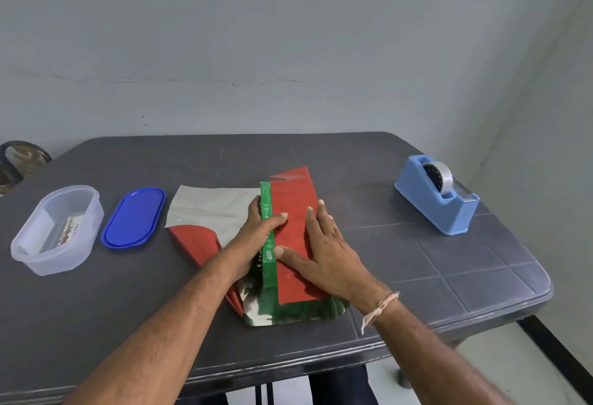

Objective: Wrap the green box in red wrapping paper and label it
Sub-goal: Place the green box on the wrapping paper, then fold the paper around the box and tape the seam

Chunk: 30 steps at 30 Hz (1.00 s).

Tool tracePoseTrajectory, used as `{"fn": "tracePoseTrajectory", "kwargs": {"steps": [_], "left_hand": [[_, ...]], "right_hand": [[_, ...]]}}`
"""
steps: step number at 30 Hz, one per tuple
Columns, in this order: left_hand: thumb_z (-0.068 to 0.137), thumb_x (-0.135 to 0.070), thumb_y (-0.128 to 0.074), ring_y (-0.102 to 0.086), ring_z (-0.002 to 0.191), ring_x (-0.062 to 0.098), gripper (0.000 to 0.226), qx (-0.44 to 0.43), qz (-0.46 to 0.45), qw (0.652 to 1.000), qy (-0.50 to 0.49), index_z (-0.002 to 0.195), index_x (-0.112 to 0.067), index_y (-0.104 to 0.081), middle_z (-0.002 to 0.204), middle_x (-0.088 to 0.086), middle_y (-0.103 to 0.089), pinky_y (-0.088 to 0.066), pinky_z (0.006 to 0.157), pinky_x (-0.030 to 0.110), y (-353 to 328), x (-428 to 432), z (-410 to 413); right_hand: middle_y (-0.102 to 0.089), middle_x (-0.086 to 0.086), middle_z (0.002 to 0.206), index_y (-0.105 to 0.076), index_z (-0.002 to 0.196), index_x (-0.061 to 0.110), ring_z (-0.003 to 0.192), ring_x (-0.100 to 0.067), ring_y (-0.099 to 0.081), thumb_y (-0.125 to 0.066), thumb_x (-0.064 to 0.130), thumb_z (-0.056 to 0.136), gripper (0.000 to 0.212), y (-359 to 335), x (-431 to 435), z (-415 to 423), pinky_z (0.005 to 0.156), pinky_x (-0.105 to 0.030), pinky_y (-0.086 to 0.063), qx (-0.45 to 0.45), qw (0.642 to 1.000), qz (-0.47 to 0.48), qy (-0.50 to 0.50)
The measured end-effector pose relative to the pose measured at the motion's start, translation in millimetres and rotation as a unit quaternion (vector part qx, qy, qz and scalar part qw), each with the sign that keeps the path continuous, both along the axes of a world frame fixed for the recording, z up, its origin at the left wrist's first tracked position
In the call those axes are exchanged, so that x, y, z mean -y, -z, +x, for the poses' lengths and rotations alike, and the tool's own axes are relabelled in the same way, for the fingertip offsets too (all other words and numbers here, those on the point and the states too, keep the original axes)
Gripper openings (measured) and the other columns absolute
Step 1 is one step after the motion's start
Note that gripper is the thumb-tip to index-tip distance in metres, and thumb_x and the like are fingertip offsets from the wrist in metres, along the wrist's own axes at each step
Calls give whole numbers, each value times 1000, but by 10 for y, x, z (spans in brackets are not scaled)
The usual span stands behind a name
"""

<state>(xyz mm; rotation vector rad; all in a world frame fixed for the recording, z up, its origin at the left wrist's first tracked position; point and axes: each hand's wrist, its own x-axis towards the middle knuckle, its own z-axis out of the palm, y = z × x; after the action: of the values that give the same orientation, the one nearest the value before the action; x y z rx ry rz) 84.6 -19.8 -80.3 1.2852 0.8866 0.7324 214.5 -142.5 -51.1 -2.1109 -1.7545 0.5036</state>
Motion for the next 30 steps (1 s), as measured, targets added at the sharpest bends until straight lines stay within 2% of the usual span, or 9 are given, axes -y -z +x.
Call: {"fn": "tracePoseTrajectory", "kwargs": {"steps": [4,7,9,12,18,22,24,27,30], "left_hand": [[85,-36,-81,-62,119,20,68,-21,89,993,-71,135,-46,-36,143,0,-51,-56,98,44,3,31,-52],[82,-37,-81,-62,120,19,45,-59,185,979,-62,119,-48,-58,140,-3,-53,-59,95,43,-29,37,-91],[86,-28,-81,-69,111,17,37,-51,161,985,-25,117,-42,-68,135,-1,-62,-60,93,39,-70,61,-142],[82,-29,-85,-69,115,14,54,-54,79,994,60,127,-49,-65,136,-5,-64,-56,102,38,-90,67,-285],[70,-51,-89,-45,141,8,75,-97,89,985,108,135,-64,-52,153,-17,-46,-35,121,42,-88,65,-417],[73,-51,-88,-46,138,6,74,-88,91,985,114,136,-63,-51,154,-15,-44,-36,120,40,-86,95,-422],[72,-46,-88,-54,130,5,74,-75,78,988,109,136,-61,-53,150,-15,-49,-39,118,38,-92,97,-420],[70,-47,-91,-58,129,10,77,-72,90,987,114,135,-62,-54,147,-19,-50,-39,118,39,-78,96,-409],[73,-44,-88,-48,134,4,76,-74,106,986,109,138,-59,-52,148,-19,-48,-34,116,31,-86,103,-391]], "right_hand": [[15,7,171,1,164,20,155,-21,-24,-49,87,80,119,37,28,-4,115,-47,-41,-39,999,30,24],[14,8,171,0,164,19,153,-22,-30,-50,87,78,120,19,20,-1,112,-48,-43,-28,999,26,22],[14,8,171,1,164,19,152,-23,-31,-51,87,78,120,6,19,-1,112,-49,-44,-28,999,24,18],[13,6,172,1,164,19,151,-25,-33,-50,87,78,121,12,15,0,111,-51,-45,-27,999,26,17],[12,5,172,0,164,19,150,-25,-35,-51,87,77,121,52,-4,6,111,-50,-45,-32,998,43,18],[-7,-3,172,-11,164,27,155,-23,-23,-59,85,78,114,91,21,139,121,-48,-35,-172,982,82,-9],[-20,-1,170,-19,162,31,155,-20,-24,-63,85,74,113,74,74,311,122,-50,-32,-240,959,142,48],[-25,-5,165,-23,160,21,152,-21,-24,-78,62,78,107,62,96,738,123,-44,-28,-174,931,238,214],[-23,-15,163,-17,160,14,150,-35,-23,-88,43,76,114,129,59,1235,121,-53,-29,-126,867,282,392]]}}
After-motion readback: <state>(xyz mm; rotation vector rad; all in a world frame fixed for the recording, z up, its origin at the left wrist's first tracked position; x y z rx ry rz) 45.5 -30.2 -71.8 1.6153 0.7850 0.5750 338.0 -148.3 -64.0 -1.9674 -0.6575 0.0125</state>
